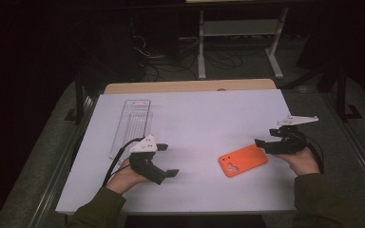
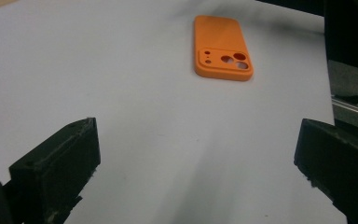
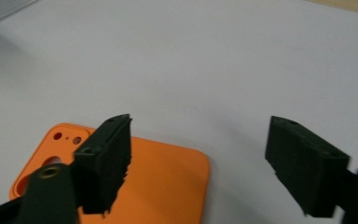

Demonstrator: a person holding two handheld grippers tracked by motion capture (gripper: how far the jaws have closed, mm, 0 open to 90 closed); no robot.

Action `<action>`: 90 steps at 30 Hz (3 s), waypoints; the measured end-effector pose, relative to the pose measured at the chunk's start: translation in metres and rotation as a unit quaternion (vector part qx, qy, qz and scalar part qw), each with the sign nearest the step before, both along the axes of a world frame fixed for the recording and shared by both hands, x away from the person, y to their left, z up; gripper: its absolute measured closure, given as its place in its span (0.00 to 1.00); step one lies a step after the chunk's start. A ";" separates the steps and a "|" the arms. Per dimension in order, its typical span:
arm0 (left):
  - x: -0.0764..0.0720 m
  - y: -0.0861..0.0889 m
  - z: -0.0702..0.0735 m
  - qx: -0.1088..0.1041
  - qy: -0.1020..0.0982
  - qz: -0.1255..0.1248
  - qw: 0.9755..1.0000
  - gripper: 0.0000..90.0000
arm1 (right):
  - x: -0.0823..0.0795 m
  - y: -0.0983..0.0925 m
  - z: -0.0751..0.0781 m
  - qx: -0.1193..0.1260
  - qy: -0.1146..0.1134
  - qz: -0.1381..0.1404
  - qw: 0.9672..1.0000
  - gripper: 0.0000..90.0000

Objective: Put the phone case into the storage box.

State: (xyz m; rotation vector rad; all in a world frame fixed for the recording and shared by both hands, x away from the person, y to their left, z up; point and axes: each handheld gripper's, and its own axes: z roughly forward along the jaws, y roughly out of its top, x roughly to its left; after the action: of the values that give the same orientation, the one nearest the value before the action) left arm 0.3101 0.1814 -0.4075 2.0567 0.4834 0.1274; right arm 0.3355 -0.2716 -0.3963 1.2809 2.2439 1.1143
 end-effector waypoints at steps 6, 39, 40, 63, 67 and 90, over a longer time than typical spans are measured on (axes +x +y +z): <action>0.001 0.001 -0.001 0.002 0.002 0.000 1.000 0.00 | -0.003 -0.007 -0.002 -0.001 0.020 -0.011 1.000 0.46; 0.000 0.001 -0.002 0.012 -0.003 -0.007 1.000 0.00 | 0.002 -0.003 -0.032 -0.087 0.101 0.003 0.991 0.98; 0.000 0.001 -0.002 0.010 -0.003 -0.006 1.000 0.00 | 0.003 -0.003 -0.033 -0.089 0.102 0.004 0.991 0.98; -0.001 0.002 -0.003 0.006 -0.001 -0.006 1.000 0.00 | 0.004 0.003 -0.036 -0.086 0.107 0.018 0.990 0.98; -0.001 0.002 -0.003 0.005 0.000 -0.005 1.000 0.00 | 0.004 0.006 -0.036 -0.084 0.113 0.021 0.990 0.98; -0.001 0.002 -0.003 0.006 0.000 -0.006 1.000 0.00 | 0.002 0.021 -0.036 -0.067 0.117 0.056 0.989 0.98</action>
State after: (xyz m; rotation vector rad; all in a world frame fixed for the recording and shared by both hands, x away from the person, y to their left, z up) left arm 0.3091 0.1831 -0.4102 2.0705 0.4721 0.1232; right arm 0.3373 -0.2510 -0.4319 1.3032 2.5427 0.8685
